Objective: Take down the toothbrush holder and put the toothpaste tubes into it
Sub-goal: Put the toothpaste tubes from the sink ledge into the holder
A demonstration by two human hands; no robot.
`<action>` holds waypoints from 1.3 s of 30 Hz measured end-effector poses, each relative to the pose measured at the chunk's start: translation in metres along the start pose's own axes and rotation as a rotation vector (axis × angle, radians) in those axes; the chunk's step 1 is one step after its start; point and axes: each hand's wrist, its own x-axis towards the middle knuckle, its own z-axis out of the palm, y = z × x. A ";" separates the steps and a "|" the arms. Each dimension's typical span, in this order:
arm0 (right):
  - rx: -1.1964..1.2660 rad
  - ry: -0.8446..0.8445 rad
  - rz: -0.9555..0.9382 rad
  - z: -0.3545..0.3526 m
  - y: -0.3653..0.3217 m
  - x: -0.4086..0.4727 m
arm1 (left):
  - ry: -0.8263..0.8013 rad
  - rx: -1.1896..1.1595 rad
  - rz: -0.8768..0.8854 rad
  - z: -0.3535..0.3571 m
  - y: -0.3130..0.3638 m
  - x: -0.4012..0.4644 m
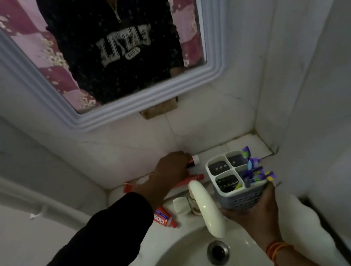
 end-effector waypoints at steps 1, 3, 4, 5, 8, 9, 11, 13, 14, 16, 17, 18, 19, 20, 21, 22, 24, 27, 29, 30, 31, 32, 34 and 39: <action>0.018 -0.021 0.010 0.001 0.001 -0.002 | 0.016 0.037 0.001 0.003 0.001 0.002; 0.054 -0.067 0.035 0.001 0.005 -0.003 | 0.041 0.090 -0.012 0.007 0.003 0.008; 0.077 -0.081 0.041 0.001 0.007 -0.003 | 0.047 0.109 -0.032 0.007 0.004 0.010; 0.095 -0.091 0.044 -0.001 0.009 -0.003 | 0.064 0.126 -0.044 0.009 0.004 0.013; 0.108 -0.123 0.048 -0.004 0.013 -0.002 | 0.089 0.135 -0.066 0.008 0.002 0.019; 0.098 -0.135 0.045 -0.006 0.015 -0.002 | 0.087 0.146 -0.064 0.008 0.002 0.022; 0.070 -0.158 0.044 -0.010 0.020 -0.001 | 0.090 0.171 -0.054 0.007 0.004 0.026; 0.046 -0.176 0.040 -0.015 0.026 0.000 | 0.102 0.183 -0.040 0.007 0.007 0.027; 0.039 -0.180 0.037 -0.017 0.028 0.000 | 0.107 0.180 -0.028 0.005 0.010 0.027; 0.019 -0.187 0.031 -0.021 0.030 0.000 | 0.150 0.174 0.009 0.000 0.015 0.024; 0.013 -0.190 0.031 -0.022 0.030 0.000 | 0.175 0.140 0.022 -0.004 0.018 0.023; 0.012 -0.195 0.033 -0.024 0.031 0.000 | 0.180 0.063 0.021 -0.012 0.023 0.021; 0.013 -0.201 0.037 -0.025 0.031 0.001 | 0.169 -0.033 0.024 -0.022 0.029 0.020; 0.014 -0.206 0.034 -0.025 0.031 0.001 | 0.144 -0.114 0.035 -0.033 0.035 0.018; 0.012 -0.210 0.032 -0.025 0.031 0.002 | 0.125 -0.162 0.064 -0.046 0.041 0.017; 0.013 -0.214 0.029 -0.026 0.031 0.003 | 0.108 -0.177 0.100 -0.060 0.049 0.015; 0.026 -0.226 0.030 -0.028 0.029 0.003 | 0.042 -0.186 0.148 -0.088 0.065 0.010; 0.056 -0.240 0.046 -0.030 0.026 0.003 | -0.069 -0.068 0.148 -0.117 0.091 0.008; 0.059 -0.252 0.036 -0.030 0.025 0.004 | -0.159 0.031 0.125 -0.124 0.111 0.010; 0.058 -0.255 0.030 -0.031 0.025 0.005 | -0.194 0.057 0.118 -0.124 0.121 0.012; 0.058 -0.258 0.022 -0.031 0.026 0.005 | -0.214 0.073 0.113 -0.122 0.131 0.014; 0.058 -0.262 0.013 -0.032 0.027 0.005 | -0.226 0.086 0.110 -0.119 0.140 0.016; 0.065 -0.277 -0.008 -0.034 0.027 0.006 | -0.236 0.103 0.114 -0.112 0.154 0.017; 0.085 -0.286 -0.024 -0.035 0.031 0.007 | -0.271 -0.149 0.003 -0.102 0.162 0.014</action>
